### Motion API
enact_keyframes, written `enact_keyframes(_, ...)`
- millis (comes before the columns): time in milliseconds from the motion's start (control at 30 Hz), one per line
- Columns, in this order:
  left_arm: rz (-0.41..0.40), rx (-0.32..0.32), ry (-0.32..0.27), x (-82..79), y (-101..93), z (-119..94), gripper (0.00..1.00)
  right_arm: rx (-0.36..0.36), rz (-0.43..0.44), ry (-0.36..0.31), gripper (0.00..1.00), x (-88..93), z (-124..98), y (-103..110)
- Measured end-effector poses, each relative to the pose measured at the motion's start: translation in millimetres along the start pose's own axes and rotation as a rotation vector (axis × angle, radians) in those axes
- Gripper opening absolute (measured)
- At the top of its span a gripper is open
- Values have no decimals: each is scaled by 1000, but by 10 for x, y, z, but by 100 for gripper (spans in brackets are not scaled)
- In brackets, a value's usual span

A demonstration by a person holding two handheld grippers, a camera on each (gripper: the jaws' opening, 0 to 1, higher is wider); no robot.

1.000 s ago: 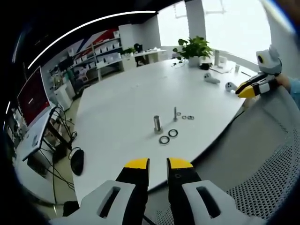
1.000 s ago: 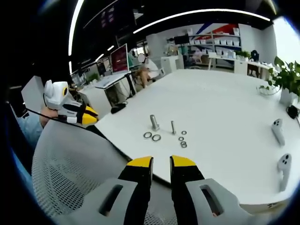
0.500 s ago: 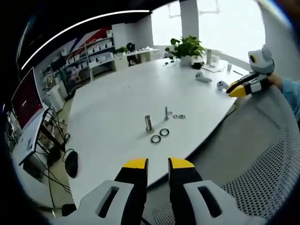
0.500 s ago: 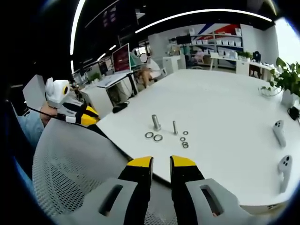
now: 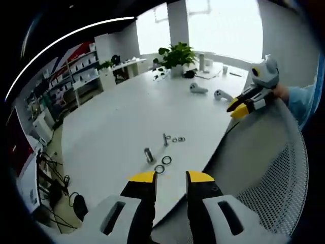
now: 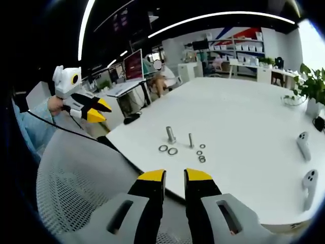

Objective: Place the washer onto the threaded stud by aligning its center hole with the stud, sliding it down to the base, and recovering from edge contact or off-axis alignment until the washer reaches the visible bottom stop.

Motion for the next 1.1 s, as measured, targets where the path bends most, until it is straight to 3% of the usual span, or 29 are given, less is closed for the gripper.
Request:
enact_keyframes(33,32,33,19,-10,-27,44,25,0,1,-1,17,-2,-2,1)
enact_keyframes(200,148,76,52,-8,-55,177,33,-4,4,-8,17,-6,-9,3)
enact_keyframes(300,188,126,79,20,-73,259,33,6,6,-19,17,-14,-22,-9)
enact_keyframes(433,303,162,138,46,-26,471,33,-2,8,-13,17,-6,-15,-2)
enact_keyframes(600,313,197,128,1,24,685,33,-11,11,-13,17,0,-18,4)
enact_keyframes(700,362,242,179,32,19,795,33,-6,16,-24,17,-2,-25,1)
enact_keyframes(900,462,270,254,164,8,1092,33,-26,19,-15,17,12,-15,17)
enact_keyframes(1100,452,279,276,244,-117,1369,31,-31,23,-25,17,12,-17,20)
Point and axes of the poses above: the point that each gripper's makers call its tool centre point, and the gripper's own axes: z roughly forward along the fingers, y roughly to its left, x roughly out of its underside, the point moved 6 cm from there along -z, roughly backward along the fingers, and after that the axes turned 15 degrees about -x, right-handed, at the moved point
